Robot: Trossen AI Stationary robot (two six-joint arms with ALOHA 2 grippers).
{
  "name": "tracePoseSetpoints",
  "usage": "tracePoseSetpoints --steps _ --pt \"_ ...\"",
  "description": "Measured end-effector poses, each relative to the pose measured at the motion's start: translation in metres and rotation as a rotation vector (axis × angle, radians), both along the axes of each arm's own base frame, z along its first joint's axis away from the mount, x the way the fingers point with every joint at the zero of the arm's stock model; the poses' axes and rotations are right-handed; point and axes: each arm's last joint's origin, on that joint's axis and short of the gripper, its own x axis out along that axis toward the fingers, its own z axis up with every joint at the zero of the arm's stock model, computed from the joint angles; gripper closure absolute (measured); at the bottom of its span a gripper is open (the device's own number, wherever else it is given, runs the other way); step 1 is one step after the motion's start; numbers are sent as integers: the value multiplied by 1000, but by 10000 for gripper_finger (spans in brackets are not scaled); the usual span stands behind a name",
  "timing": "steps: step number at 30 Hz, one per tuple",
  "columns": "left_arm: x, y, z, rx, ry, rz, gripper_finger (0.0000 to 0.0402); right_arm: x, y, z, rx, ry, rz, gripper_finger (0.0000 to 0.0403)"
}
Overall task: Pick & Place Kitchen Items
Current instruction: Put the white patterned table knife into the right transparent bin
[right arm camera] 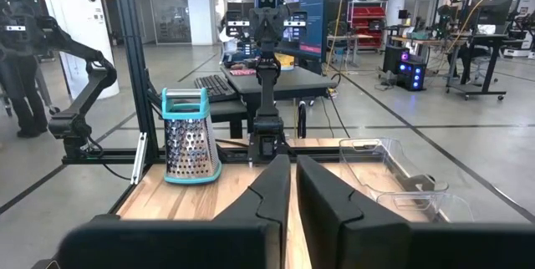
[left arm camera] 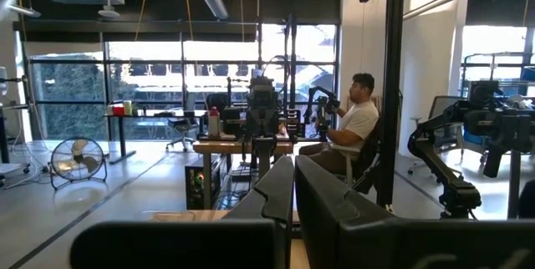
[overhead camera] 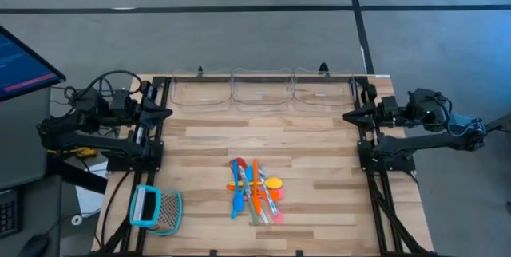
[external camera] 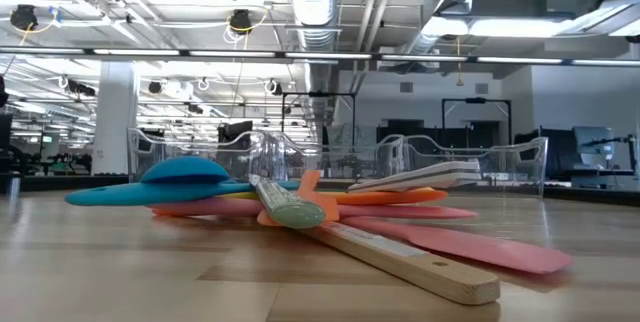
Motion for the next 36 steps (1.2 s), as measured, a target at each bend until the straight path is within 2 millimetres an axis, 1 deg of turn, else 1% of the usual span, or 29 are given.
tracePoseSetpoints --steps 36 --pt "0 0 1 0 -12 0 394 0 0 0 0 0 0 382"
